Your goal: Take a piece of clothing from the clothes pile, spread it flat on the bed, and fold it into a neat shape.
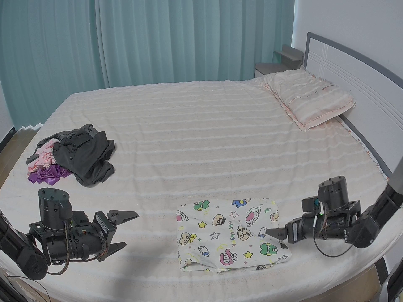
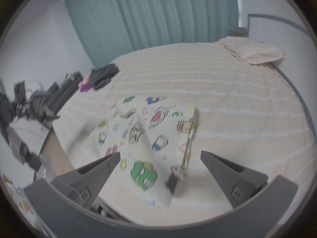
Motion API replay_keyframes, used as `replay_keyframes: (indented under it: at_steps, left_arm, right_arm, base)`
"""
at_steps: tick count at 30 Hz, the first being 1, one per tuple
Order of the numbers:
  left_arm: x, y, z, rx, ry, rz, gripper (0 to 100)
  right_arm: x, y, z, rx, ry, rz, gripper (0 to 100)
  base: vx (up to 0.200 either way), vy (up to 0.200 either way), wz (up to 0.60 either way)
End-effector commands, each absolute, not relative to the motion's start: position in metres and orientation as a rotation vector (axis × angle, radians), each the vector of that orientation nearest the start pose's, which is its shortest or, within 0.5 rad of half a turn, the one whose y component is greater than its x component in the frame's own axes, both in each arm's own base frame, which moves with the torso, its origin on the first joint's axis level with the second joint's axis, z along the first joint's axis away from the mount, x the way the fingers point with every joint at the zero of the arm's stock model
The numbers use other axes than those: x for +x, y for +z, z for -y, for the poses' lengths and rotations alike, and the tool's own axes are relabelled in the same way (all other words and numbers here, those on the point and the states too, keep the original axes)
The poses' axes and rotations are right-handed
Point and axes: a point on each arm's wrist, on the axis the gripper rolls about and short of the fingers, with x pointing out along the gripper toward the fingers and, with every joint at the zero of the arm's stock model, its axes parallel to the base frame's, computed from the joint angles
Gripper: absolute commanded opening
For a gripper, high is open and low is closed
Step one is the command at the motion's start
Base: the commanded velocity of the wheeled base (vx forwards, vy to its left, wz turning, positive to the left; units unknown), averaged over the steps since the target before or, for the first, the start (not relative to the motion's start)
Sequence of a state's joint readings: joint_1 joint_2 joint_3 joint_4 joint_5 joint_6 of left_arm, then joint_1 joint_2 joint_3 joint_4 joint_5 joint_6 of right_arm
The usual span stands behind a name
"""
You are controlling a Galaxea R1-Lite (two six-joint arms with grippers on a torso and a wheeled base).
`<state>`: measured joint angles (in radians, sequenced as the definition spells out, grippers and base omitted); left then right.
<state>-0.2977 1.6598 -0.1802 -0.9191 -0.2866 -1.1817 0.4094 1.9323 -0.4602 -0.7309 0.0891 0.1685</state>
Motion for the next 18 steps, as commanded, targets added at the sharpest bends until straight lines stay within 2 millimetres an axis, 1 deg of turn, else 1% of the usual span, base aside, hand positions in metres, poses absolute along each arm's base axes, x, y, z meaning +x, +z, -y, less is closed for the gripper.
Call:
replay_keyframes:
  at_steps: [1, 2, 4, 6, 8, 10, 18]
  left_arm:
    - [0.194, 0.076, 0.067, -1.109, -0.163, -0.840, 100]
    - [0.194, 0.075, 0.066, -1.111, -0.160, -0.840, 100]
    - [0.195, 0.074, 0.067, -1.112, -0.162, -0.838, 100]
    - [0.196, 0.073, 0.067, -1.111, -0.159, -0.838, 100]
    - [0.196, 0.072, 0.067, -1.111, -0.160, -0.840, 100]
    - [0.196, 0.071, 0.067, -1.111, -0.158, -0.843, 100]
    - [0.196, 0.071, 0.067, -1.109, -0.157, -0.844, 100]
  right_arm:
    - [0.311, -0.011, -0.123, 0.165, 0.330, -0.780, 100]
    - [0.313, -0.013, -0.122, 0.166, 0.327, -0.779, 100]
    - [0.329, -0.022, -0.120, 0.179, 0.306, -0.773, 100]
    - [0.337, -0.023, -0.119, 0.191, 0.303, -0.760, 100]
    - [0.340, -0.024, -0.119, 0.196, 0.301, -0.756, 100]
    - [0.350, -0.024, -0.120, 0.202, 0.296, -0.734, 100]
    - [0.352, -0.024, -0.117, 0.205, 0.287, -0.736, 100]
  base:
    - [0.000, 0.000, 0.00]
    - [0.000, 0.000, 0.00]
    - [0.000, 0.000, 0.00]
    - [0.000, 0.000, 0.00]
    - [0.000, 0.000, 0.00]
    - [0.000, 0.000, 0.00]
    - [0.000, 0.000, 0.00]
